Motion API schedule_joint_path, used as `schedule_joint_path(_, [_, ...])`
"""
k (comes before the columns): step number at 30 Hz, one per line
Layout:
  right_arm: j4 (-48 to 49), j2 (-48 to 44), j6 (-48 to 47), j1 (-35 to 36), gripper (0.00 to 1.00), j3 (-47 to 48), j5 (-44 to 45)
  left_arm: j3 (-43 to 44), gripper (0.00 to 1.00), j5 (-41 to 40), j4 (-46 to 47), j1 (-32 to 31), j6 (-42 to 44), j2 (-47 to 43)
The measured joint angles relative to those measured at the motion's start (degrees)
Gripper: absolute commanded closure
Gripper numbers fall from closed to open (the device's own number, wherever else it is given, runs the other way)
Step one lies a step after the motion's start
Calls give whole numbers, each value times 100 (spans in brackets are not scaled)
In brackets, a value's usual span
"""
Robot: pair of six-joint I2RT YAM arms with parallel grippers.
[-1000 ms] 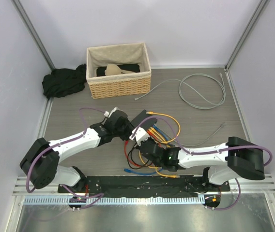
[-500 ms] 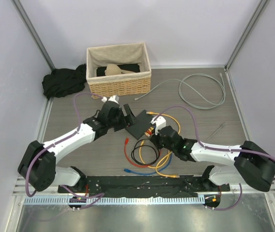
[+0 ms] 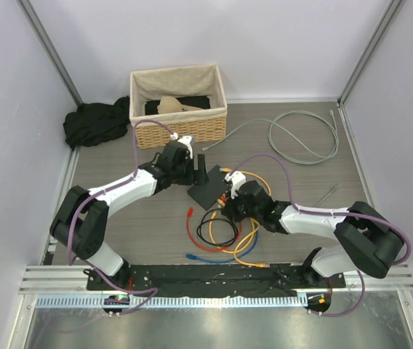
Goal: Insert the plug into the switch port
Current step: Pick up the connector from the center of the board.
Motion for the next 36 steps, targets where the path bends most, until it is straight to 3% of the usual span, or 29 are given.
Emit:
schedule_joint_path(11, [-160,297,-87,-249,99,748,-293,284,18,70,-11,42,551,212])
schedule_joint_path(32, [229,531,389,-280,99,186,-809,455,18,422,-103,48,730,584])
schedule_joint_path(36, [-90,280,415,-278,99,188,-737,420,25,586,-149,37,667,472])
